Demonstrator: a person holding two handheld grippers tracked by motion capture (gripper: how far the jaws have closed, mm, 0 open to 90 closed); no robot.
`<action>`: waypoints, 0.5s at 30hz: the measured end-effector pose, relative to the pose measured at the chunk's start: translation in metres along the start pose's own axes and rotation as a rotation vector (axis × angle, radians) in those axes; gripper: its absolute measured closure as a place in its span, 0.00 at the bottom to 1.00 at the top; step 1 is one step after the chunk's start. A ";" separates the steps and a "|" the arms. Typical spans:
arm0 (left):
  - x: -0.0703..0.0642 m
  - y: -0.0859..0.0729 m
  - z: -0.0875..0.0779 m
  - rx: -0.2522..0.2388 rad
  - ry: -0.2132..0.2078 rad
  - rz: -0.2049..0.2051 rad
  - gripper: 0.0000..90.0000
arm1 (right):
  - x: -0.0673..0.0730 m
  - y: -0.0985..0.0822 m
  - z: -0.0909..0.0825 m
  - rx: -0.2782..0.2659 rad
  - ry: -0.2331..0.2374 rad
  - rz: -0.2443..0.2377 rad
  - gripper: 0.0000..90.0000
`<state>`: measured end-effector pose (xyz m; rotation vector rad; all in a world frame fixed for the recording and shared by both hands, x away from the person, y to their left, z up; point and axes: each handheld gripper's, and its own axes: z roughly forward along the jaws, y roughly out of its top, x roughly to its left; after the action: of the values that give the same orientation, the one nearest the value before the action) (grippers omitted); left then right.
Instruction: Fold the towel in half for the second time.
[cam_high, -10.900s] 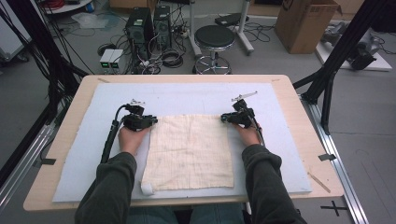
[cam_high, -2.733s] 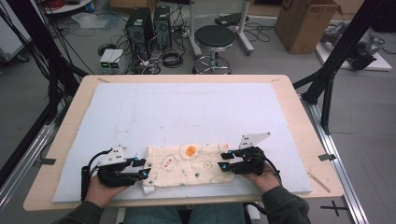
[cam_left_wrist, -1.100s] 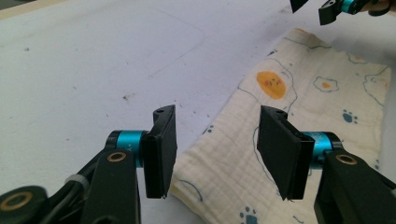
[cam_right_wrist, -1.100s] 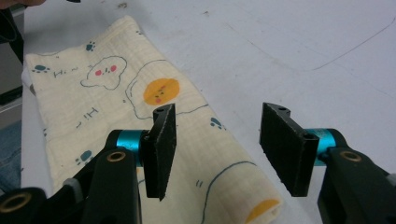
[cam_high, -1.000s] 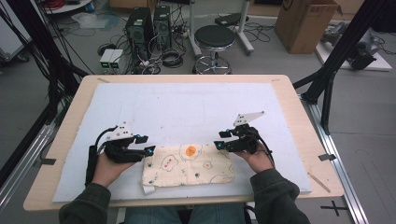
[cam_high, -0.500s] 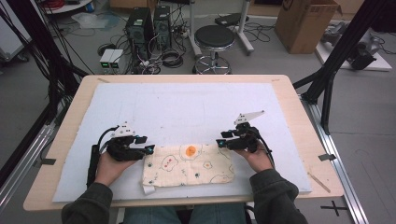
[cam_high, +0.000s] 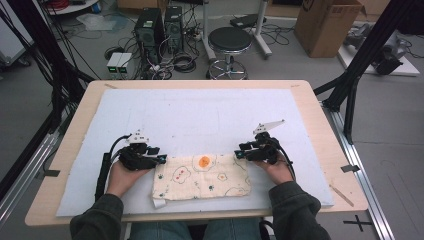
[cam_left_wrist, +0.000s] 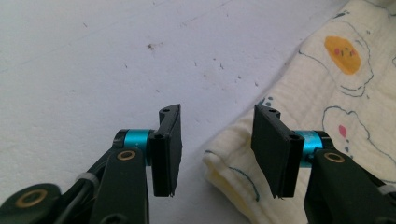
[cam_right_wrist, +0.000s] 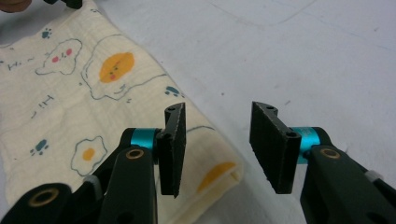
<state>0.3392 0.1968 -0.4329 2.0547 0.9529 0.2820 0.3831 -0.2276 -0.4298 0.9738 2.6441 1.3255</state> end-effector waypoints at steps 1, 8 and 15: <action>0.000 0.000 0.001 0.008 -0.001 -0.005 0.60 | -0.002 -0.001 0.000 0.006 0.000 0.004 0.63; 0.000 -0.002 0.004 0.059 -0.004 0.018 0.64 | -0.004 -0.007 0.003 0.049 -0.009 0.013 0.67; -0.002 -0.004 0.005 0.066 0.002 0.029 0.68 | -0.001 -0.009 0.004 0.071 -0.023 -0.002 0.73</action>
<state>0.3386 0.1942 -0.4383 2.1303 0.9457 0.2708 0.3799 -0.2289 -0.4397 0.9870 2.6915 1.2208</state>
